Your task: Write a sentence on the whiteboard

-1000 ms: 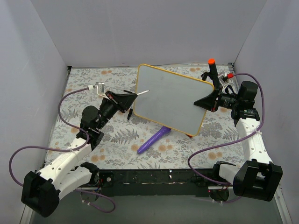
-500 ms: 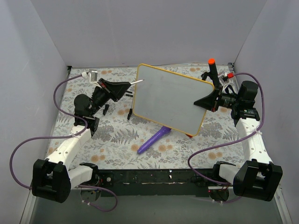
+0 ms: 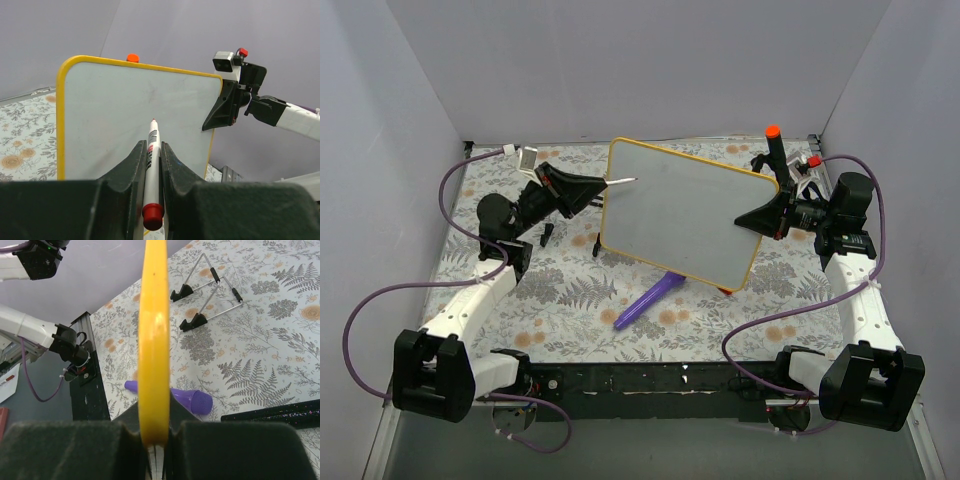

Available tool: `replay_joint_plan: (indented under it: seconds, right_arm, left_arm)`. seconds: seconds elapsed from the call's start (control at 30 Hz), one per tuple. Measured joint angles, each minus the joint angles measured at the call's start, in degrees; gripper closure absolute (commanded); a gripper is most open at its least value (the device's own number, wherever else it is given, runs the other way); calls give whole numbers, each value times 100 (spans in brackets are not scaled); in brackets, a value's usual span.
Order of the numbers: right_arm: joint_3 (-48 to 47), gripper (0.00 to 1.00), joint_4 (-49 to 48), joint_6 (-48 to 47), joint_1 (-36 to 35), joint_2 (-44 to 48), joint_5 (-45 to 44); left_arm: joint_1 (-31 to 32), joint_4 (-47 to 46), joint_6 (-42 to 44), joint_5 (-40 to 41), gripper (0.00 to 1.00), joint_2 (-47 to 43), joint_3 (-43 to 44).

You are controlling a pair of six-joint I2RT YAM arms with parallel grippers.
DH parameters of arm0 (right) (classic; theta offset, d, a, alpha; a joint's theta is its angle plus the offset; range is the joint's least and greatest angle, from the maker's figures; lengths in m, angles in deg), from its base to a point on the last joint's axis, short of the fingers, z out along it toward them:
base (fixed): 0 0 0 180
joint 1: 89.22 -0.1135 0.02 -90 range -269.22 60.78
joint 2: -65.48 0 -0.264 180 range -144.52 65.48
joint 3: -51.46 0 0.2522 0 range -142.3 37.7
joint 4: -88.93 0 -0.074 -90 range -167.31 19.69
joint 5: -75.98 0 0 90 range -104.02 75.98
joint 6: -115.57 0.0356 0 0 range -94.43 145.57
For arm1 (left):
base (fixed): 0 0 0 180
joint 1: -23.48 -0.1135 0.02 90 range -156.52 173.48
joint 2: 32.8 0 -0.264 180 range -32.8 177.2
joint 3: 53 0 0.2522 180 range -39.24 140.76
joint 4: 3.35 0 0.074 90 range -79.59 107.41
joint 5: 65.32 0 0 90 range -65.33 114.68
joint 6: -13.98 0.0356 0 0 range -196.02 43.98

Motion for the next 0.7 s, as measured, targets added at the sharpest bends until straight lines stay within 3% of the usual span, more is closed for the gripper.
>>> replay_joint_plan:
  seconds: [0.7]
  right_arm:
    - [105, 99, -457, 341, -48, 0, 330]
  left_arm:
    - [-114, 538, 741, -39, 100, -267, 210]
